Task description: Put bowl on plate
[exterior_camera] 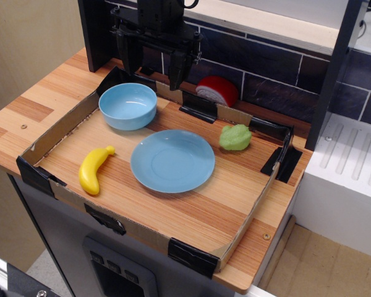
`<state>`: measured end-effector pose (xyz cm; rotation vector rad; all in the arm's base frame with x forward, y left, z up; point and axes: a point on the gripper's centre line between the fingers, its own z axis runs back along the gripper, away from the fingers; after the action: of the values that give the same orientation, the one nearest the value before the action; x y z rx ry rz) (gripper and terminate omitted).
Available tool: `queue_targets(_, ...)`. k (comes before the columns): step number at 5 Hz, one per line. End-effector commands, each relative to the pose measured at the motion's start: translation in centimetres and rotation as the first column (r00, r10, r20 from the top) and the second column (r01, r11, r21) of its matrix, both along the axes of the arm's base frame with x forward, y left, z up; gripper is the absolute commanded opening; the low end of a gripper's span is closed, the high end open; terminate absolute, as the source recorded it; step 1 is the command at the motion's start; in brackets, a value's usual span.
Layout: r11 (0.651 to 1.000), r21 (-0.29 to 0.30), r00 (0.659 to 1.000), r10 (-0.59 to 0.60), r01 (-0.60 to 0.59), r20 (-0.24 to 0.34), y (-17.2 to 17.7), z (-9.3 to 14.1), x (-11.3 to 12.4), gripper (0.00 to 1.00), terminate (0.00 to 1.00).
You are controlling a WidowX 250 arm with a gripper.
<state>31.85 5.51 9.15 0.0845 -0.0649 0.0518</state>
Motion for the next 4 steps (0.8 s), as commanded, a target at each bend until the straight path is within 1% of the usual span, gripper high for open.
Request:
queue_targets(1, 1.000, 0.000, 1.000, 0.000, 0.000, 0.000, 0.0, 0.0, 0.0, 1.00, 0.00)
queue_targets(2, 0.997, -0.013, 0.997, -0.077, 0.077, -0.010, 0.7, -1.1, 0.2, 1.00, 0.00)
queue_targets(3, 0.997, 0.000, 0.996, -0.083, 0.083, 0.018, 1.9, -2.5, 1.4, 1.00, 0.00)
queue_targets(4, 0.996, -0.016, 0.993, -0.081, 0.082, 0.080, 2.9, -3.7, 2.2, 1.00, 0.00)
